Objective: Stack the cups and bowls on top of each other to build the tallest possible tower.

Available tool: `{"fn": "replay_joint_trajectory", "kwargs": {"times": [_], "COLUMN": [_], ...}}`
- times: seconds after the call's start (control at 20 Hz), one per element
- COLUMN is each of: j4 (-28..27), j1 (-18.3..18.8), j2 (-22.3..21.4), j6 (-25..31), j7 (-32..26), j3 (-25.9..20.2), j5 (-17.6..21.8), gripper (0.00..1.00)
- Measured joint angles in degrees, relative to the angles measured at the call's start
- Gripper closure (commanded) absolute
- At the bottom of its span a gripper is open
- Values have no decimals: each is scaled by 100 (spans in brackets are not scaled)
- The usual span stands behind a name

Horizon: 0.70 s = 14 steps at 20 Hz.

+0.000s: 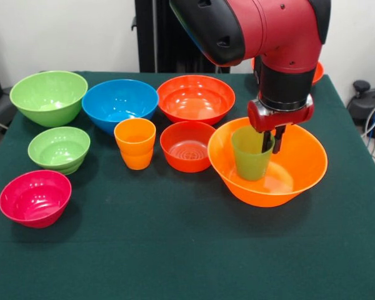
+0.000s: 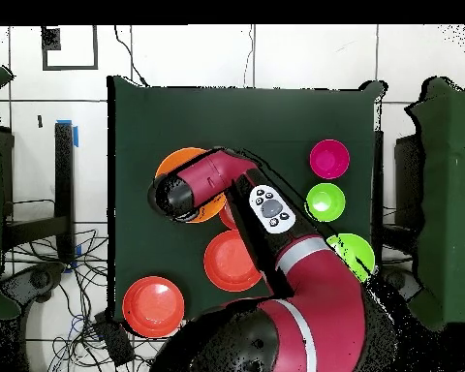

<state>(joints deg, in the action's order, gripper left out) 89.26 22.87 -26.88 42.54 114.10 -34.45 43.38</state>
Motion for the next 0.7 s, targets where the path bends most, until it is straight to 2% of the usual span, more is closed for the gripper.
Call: {"fn": "replay_joint_trajectory", "kwargs": {"times": [0.7], "j4": [-1], "j1": [0], "j2": [27], "j6": [0], "j7": [0], "j3": [-60], "j5": [1], "gripper": [100]}}
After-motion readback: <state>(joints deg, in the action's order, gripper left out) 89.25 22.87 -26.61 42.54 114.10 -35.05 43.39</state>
